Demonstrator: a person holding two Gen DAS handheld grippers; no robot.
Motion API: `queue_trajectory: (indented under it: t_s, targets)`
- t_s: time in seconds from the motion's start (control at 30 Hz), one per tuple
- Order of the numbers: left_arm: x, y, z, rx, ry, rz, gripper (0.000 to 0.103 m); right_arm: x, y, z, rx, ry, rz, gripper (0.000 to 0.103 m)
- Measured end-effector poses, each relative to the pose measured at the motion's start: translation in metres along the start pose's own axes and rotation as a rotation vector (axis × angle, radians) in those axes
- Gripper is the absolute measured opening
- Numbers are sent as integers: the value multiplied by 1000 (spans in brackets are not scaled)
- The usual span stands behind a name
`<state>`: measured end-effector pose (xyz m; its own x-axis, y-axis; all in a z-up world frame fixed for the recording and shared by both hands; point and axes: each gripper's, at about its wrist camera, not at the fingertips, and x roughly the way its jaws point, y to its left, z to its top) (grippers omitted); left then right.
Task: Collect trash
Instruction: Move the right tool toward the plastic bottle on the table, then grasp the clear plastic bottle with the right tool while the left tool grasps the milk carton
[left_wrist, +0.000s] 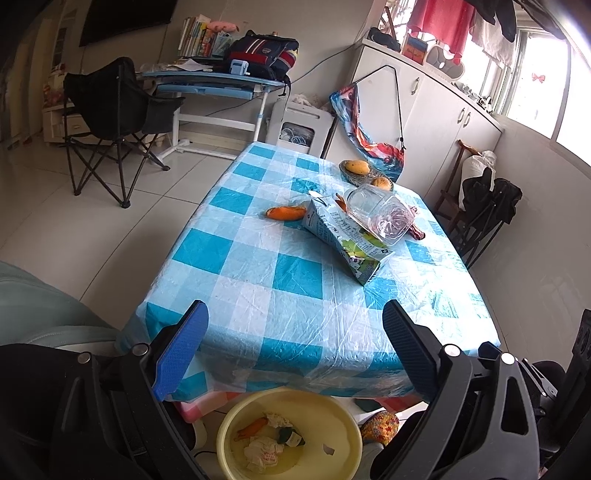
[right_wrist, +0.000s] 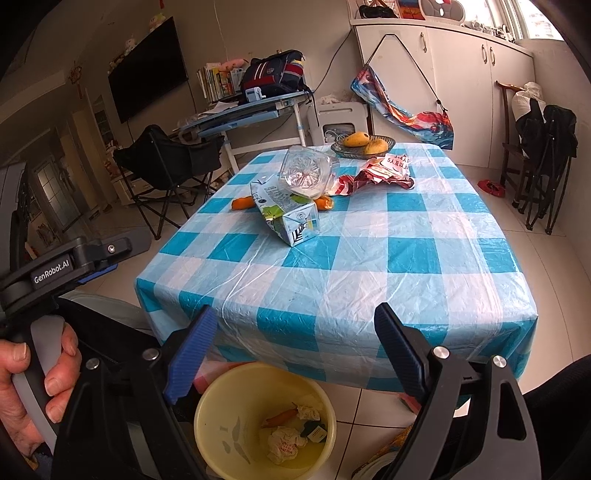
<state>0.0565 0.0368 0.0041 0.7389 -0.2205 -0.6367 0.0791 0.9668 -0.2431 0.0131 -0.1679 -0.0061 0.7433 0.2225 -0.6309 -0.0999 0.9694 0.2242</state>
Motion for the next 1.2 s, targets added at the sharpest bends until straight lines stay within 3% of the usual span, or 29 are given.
queue_trajectory:
  t_s: [0.53,0.77,0.93,1.07,1.2]
  targets:
    - [33,-6,9,10,49,46,92,44,-8,68,27,-15,70,86]
    - [51,-15,7,29,86,60,92,101,-19,116,176,11,61,86]
    - [61,-11,8,17,108,68,92,146,-24,132,235,71,23,86]
    - [69,-6,13,-3,116,78,92,159,-34,133,247,152,63,57]
    - [82,-6,24,-38,123,78,92,131,-49,126,206,170,102,56]
